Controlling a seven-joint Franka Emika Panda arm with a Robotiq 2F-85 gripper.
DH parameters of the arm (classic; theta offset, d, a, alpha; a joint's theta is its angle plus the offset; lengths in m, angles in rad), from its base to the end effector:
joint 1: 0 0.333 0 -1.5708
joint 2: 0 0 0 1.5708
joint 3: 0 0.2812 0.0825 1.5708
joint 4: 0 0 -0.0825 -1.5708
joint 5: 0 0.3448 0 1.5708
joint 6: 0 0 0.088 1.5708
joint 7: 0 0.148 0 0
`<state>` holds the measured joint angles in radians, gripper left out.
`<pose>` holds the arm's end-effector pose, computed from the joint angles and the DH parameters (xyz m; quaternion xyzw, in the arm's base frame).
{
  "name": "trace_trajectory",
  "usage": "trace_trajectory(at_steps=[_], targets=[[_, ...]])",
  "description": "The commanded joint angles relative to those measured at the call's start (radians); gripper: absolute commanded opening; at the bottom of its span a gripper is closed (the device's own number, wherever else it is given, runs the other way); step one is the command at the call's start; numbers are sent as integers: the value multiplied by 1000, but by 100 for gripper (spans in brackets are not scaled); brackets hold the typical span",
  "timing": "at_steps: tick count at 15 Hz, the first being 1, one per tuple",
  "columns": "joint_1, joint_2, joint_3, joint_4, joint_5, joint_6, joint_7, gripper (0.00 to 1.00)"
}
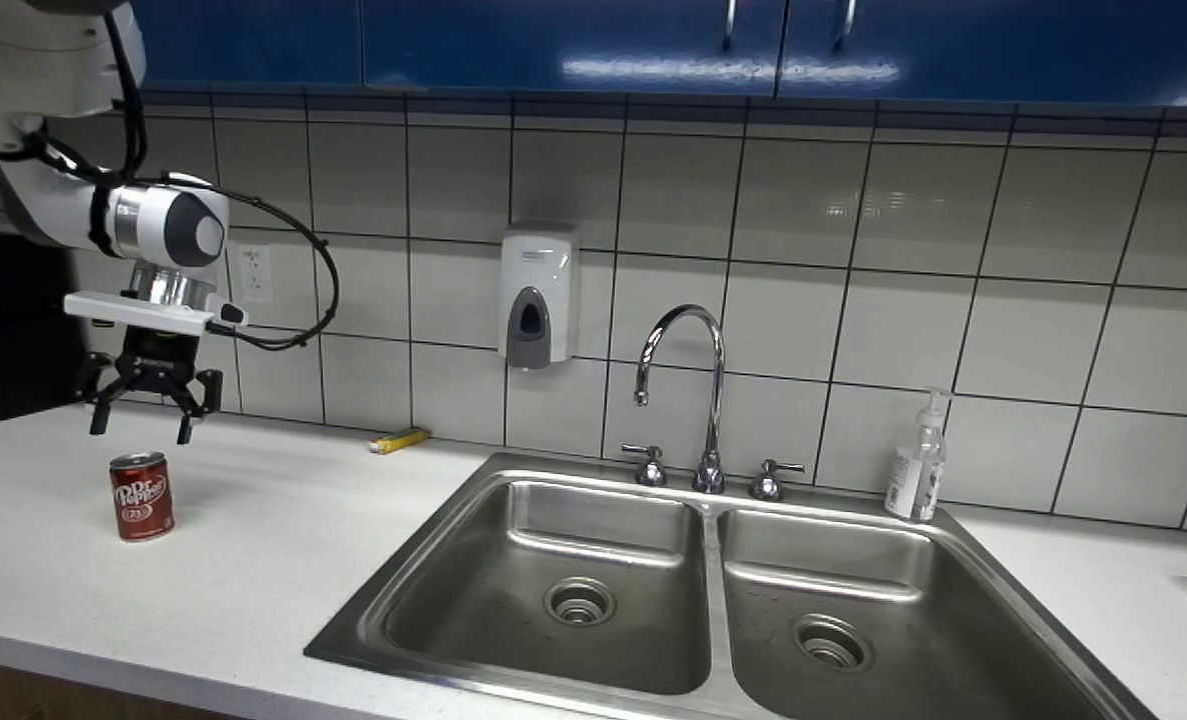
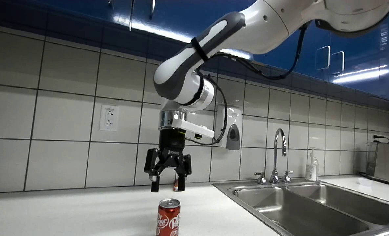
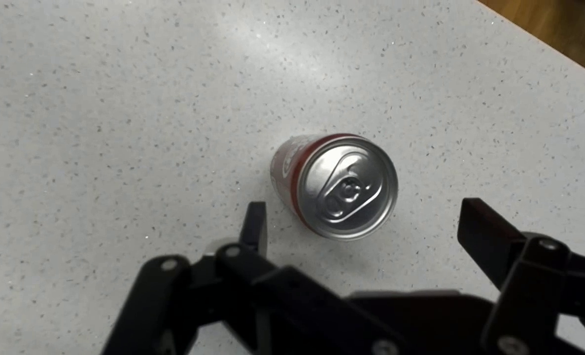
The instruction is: Pick up the dr pepper can and put it in the sink
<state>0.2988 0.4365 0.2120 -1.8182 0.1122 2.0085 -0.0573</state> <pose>0.4878 0.2828 0.2407 -0.9579 -0.2444 0.1365 0.0638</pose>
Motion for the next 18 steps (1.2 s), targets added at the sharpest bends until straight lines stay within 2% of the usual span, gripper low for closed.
trace_trajectory(at_steps=[1,8,18], targets=[[8,33,-4,45,-56,-46,30,100],[17,24,-21,23,-158,-28,94,100],[51,15,-11,7,-146,73,183,100]])
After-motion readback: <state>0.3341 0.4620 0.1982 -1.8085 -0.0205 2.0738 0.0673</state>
